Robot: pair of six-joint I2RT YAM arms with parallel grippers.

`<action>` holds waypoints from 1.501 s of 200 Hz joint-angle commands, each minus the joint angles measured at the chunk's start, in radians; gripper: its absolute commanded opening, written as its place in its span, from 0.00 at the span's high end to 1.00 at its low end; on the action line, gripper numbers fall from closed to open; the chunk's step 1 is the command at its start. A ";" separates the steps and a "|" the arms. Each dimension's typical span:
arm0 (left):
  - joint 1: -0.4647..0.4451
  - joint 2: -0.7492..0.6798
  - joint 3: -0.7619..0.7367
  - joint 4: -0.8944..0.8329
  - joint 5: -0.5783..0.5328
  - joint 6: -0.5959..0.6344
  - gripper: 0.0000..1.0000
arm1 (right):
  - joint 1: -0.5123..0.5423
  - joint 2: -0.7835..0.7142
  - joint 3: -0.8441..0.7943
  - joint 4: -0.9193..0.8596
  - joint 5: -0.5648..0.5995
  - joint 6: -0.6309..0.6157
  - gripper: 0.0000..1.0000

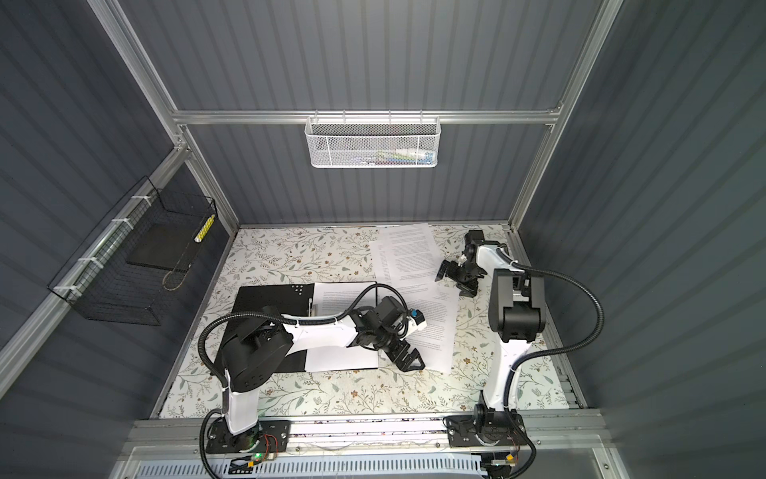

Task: Put the files into the folder
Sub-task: 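Move the right gripper toward the sheet held by the left gripper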

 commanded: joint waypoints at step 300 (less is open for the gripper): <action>0.018 0.089 0.003 -0.164 -0.032 -0.040 0.00 | 0.045 -0.476 -0.657 0.371 -0.233 0.078 0.25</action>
